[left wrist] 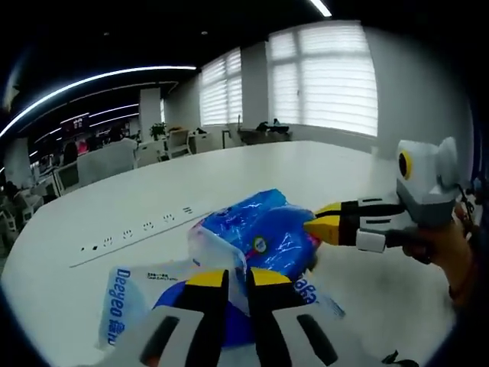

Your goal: Arrange the tabletop items into an orderly group along one side of the table until the central work area is clear of visible clutter.

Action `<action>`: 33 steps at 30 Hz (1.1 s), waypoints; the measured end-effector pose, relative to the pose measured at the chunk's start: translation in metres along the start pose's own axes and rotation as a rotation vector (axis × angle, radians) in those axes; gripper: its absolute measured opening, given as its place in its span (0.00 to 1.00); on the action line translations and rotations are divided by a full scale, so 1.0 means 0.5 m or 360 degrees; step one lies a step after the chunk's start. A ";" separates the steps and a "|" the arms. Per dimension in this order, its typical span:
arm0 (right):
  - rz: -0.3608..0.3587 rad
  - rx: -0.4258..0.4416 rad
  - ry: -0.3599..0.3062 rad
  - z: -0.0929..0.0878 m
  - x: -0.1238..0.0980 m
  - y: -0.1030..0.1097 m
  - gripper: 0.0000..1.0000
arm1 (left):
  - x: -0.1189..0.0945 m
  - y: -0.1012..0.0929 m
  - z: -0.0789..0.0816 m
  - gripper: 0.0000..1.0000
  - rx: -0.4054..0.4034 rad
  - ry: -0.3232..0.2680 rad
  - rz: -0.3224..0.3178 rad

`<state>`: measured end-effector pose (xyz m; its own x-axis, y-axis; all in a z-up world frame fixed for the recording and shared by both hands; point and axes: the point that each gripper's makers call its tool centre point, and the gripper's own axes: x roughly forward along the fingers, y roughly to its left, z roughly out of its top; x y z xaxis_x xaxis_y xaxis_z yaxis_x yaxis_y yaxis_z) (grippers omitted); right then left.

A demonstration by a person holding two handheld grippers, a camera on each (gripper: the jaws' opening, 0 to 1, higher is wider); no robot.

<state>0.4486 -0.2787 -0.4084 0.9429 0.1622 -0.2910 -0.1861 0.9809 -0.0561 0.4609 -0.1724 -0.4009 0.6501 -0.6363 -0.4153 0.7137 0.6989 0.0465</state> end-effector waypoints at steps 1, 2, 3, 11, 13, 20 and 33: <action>0.0000 -0.0005 0.0002 0.000 -0.001 0.000 0.03 | -0.001 0.001 0.001 0.01 0.0002 -0.0001 0.0004; 0.0001 -0.0010 0.0004 -0.001 -0.001 0.001 0.03 | -0.001 0.002 0.001 0.01 0.0004 -0.0002 0.0009; 0.0001 -0.0014 0.0006 -0.001 -0.002 0.001 0.03 | -0.002 0.003 0.002 0.01 0.0005 -0.0004 0.0013; -0.0012 -0.0030 -0.0012 0.010 -0.014 0.003 0.03 | -0.008 0.001 0.011 0.00 0.0055 -0.0023 0.0034; -0.0012 -0.0029 -0.0009 0.011 -0.016 0.003 0.03 | -0.007 0.002 0.011 0.00 0.0073 -0.0025 0.0037; -0.0023 -0.0018 -0.0007 0.012 -0.029 -0.001 0.01 | -0.012 -0.004 0.018 0.00 -0.0012 -0.0049 -0.0018; -0.0082 -0.0022 -0.0016 0.026 -0.067 -0.013 0.01 | -0.031 -0.034 0.049 0.00 0.0037 -0.0108 -0.0066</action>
<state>0.4220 -0.2892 -0.3860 0.9541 0.1125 -0.2777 -0.1407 0.9865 -0.0838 0.4450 -0.1823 -0.3728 0.6352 -0.6859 -0.3551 0.7459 0.6641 0.0517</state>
